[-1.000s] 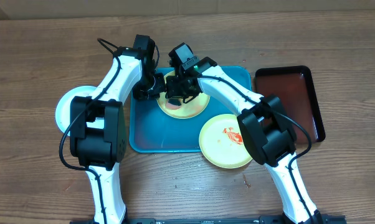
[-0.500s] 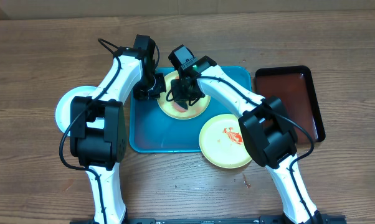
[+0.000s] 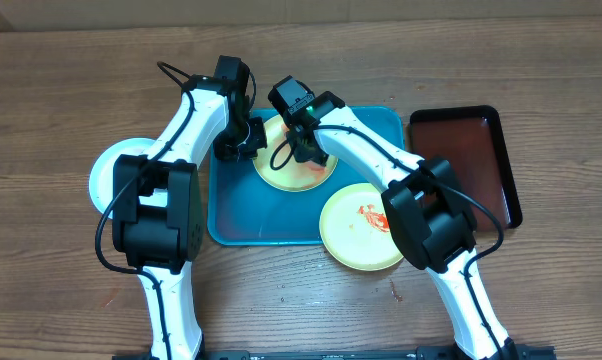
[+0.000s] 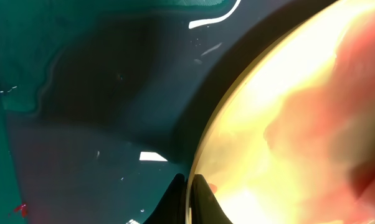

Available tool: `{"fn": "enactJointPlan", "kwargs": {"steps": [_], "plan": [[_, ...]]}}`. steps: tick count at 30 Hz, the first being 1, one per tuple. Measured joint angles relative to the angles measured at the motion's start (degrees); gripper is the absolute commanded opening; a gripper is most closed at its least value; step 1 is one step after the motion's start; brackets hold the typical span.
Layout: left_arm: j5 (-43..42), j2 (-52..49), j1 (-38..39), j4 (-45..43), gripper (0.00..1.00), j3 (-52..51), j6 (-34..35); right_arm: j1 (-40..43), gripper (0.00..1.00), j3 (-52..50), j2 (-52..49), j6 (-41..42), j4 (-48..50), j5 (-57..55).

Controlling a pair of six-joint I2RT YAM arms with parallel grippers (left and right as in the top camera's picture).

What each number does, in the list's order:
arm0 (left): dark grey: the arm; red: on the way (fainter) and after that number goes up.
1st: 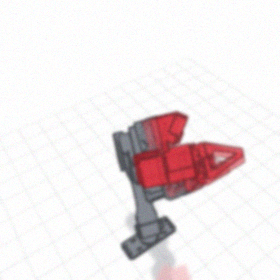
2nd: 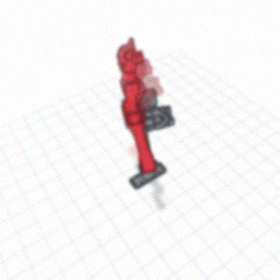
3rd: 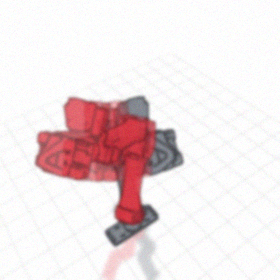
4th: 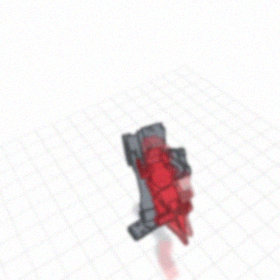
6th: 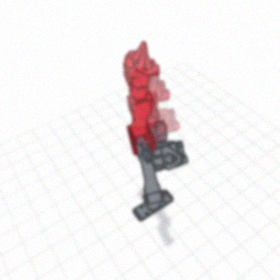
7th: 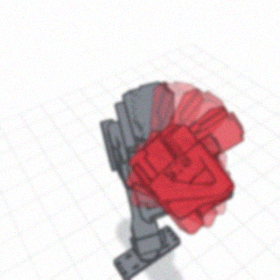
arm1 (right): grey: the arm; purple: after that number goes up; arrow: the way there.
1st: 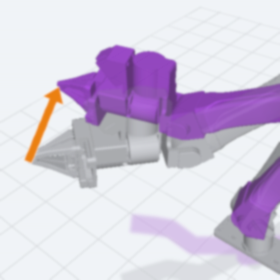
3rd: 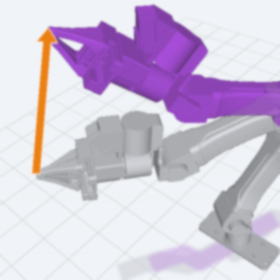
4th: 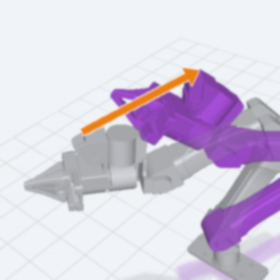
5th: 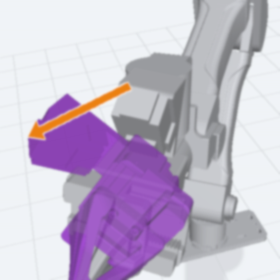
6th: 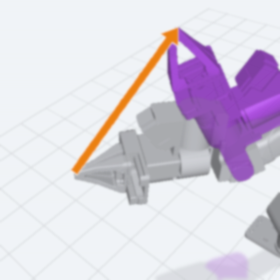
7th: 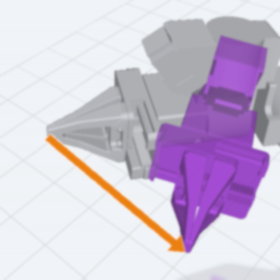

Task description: Clean dirty plates on tray and stack at the side

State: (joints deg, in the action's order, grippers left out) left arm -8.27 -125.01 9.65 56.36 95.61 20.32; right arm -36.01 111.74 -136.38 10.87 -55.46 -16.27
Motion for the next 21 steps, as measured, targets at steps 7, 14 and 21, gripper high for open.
{"fn": "enactJointPlan", "kwargs": {"steps": [7,14,21], "plan": [[-0.04,0.0,0.07,-0.11,0.04,0.0,0.02,0.26,0.04,0.31,-0.26,-1.84,0.07,-8.81],[0.63,0.0,0.04,-0.15,0.04,0.0,0.02,0.39,0.04,8.07,-1.29,-1.05,-3.87,-11.1],[0.98,0.0,0.04,-0.15,0.04,0.0,0.02,1.75,0.04,22.29,-1.27,2.43,-13.4,-1.73]]}}
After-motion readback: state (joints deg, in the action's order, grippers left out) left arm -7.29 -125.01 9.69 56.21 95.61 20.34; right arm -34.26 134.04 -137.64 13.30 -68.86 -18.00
